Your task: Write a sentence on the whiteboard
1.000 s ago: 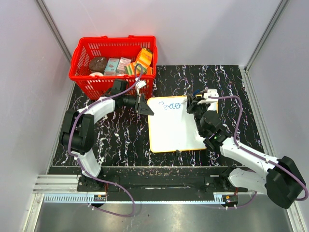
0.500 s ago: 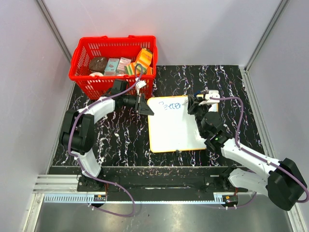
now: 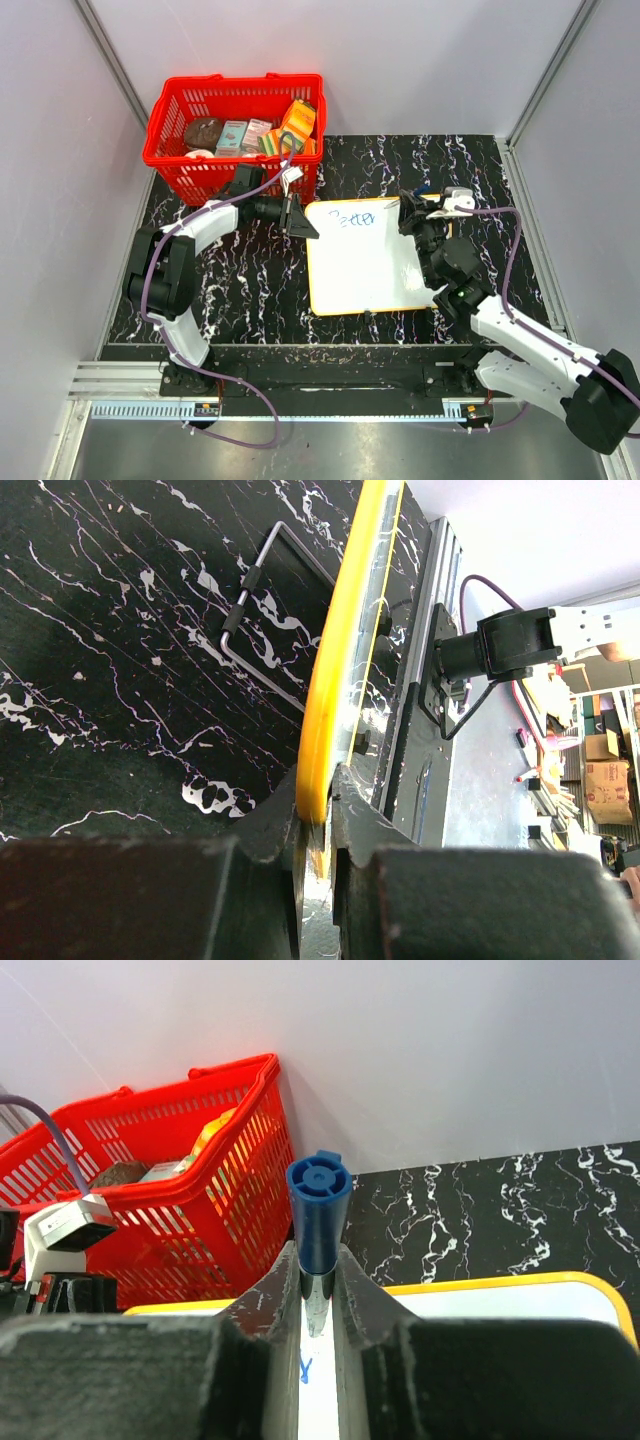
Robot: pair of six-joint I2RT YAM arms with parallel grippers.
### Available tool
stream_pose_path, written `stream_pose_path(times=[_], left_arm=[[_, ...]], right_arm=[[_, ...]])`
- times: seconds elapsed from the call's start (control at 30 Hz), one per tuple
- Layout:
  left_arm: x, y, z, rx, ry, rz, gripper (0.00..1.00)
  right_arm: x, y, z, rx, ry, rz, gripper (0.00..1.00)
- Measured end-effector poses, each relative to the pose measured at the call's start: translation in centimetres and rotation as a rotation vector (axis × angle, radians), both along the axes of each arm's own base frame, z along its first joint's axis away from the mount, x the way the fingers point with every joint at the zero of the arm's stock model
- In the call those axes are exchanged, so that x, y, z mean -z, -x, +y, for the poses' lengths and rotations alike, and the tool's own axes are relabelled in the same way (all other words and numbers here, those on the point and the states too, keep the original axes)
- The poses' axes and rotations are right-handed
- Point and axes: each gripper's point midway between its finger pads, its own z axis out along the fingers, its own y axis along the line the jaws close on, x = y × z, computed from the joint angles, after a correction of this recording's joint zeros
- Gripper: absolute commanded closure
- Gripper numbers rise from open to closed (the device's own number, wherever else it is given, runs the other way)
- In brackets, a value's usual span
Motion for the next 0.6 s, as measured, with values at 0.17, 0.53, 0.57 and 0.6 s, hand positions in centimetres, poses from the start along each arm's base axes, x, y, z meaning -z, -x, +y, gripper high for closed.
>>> stream_pose_path(times=[0.17, 0.53, 0.57, 0.6], left_arm=[[0.0, 0.0, 0.0, 0.0, 0.0, 0.0, 1.0], [0.0, 0.0, 0.0, 0.001, 0.0, -0.001, 1.0], [0.0, 0.0, 0.0, 0.001, 0.0, -0.001, 1.0], [0.0, 0.0, 0.0, 0.001, 0.0, -0.001, 1.0]], right_arm=[[-0.4, 0.1, -1.0, 0.042, 0.018, -0.009, 1.0], [1.4, -0.4, -2.1, 0.113, 0.091, 0.038, 1.0], [1.5, -0.4, -2.1, 0.114, 0.093, 0.041, 1.0], [1.7, -0.4, -2.1, 0.114, 0.096, 0.044, 1.0]])
